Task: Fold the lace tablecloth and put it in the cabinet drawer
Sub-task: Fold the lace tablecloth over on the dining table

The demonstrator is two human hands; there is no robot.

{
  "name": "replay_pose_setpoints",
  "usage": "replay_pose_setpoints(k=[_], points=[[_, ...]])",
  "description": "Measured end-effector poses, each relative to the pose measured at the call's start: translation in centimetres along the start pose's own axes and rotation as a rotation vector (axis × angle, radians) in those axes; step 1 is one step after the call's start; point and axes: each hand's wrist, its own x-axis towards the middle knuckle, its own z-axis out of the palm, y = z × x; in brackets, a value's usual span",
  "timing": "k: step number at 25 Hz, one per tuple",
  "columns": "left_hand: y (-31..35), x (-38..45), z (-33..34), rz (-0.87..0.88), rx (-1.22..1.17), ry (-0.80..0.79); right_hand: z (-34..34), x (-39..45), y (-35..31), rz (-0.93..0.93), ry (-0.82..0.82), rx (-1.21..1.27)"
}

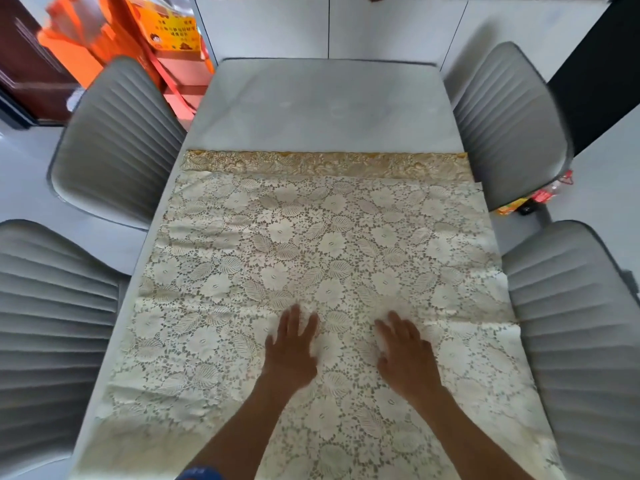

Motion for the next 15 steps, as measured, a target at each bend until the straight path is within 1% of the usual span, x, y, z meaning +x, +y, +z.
replay_pose_setpoints(k=[3,5,6,11,13,15], points=[[0.3,-0.3,-2.0,0.003,-0.039,-0.141,-0.2,-4.0,0.2,0.004,-0.144,0.08],[1.1,-1.1,-3.0,0.0,-0.048,-0.191,-0.6,-6.4,0.7,0.012,-0.145,0.154],[1.9,-2.0,-3.2,0.0,-0.052,-0.167,-1.2,-7.5,1.0,0.013,-0.104,0.167],[9.0,-9.7,-4.3,0.077,-0.127,0.226,-7.8,-12.5,3.2,-0.058,0.108,0.144],[12.4,-12.7,-5.0,0.083,-0.126,0.335,-10.2,-14.6,5.1,-0.125,0.178,0.157],[15.9,-16.1,-4.8,0.048,-0.122,0.403,-11.9,-17.3,7.6,-0.193,0.23,0.153]])
